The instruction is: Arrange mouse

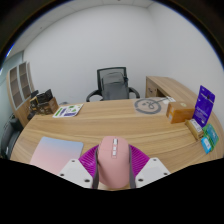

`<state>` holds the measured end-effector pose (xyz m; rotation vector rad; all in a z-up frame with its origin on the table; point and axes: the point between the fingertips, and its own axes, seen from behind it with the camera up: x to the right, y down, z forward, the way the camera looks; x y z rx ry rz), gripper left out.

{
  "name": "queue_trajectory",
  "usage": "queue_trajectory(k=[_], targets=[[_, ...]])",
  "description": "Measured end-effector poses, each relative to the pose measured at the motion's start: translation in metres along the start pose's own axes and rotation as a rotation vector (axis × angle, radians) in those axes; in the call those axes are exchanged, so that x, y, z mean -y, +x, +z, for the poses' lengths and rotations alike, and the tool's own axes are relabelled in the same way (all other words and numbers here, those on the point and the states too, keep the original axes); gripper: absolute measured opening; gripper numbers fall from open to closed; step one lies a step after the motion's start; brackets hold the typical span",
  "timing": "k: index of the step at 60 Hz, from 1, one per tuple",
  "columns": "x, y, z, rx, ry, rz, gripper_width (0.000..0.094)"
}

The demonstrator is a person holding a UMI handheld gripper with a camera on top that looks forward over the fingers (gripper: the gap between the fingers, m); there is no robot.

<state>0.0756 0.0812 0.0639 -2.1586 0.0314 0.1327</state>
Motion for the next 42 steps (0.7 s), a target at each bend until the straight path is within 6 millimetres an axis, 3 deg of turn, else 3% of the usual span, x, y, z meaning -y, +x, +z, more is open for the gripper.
queue_trajectory(k=[10,14,18,25,31,36,42], targets=[[-0.011,-0.153,0.013,0.022,0.007,-0.04,0.0415],[-0.029,-0.197,0.024,0.01,-0.021,-0.048,0.0414],[-0.045,-0.228,0.033,-0.003,-0.065,-0.019,0.0416],[-0.063,-0.247,0.047,-0.053,-0.103,-0.084,0.0416],[-0.082,-0.249,0.053,-0.07,-0.163,-0.105,0.0422],[-0.08,-0.246,0.055,-0.07,-0.14,-0.138,0.0424],[-0.082,-0.246,0.055,-0.047,-0.166,-0.13,0.0499]])
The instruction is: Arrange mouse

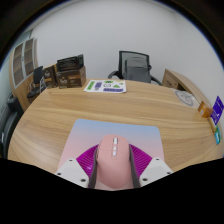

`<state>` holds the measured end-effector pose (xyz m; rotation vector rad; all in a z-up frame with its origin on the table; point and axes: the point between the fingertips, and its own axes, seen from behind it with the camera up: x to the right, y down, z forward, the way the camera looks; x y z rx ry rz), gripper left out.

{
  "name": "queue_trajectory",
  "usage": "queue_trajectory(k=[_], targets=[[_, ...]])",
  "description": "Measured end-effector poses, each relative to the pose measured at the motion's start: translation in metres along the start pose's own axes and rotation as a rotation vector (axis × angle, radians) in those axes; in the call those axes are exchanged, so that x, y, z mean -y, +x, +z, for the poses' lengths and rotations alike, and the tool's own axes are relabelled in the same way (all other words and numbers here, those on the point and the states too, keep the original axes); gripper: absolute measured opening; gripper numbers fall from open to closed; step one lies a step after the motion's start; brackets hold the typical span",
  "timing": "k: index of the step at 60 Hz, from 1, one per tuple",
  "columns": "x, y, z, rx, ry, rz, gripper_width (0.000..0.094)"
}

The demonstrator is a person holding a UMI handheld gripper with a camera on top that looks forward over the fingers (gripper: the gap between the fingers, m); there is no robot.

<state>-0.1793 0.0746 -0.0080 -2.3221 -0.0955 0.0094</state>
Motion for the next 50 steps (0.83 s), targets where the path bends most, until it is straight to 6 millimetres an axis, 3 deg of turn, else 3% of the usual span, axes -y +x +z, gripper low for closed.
queue_trajectory(k=[4,9,20,27,34,50], targets=[[-0.004,0.002,-0.001,0.008,-0.039,0.016,0.0577],[0.011,0.006,-0.013,-0.009,0.02,0.031,0.085],[0.005,-0.004,-0.064,0.02,0.048,0.059,0.0835],[-0.004,-0.009,-0.124,0.049,0.085,0.093,0.0834],[-0.024,-0.01,-0.198,0.083,0.13,0.149,0.0834],[-0.111,0.012,-0.346,0.223,0.143,0.219,0.0831]])
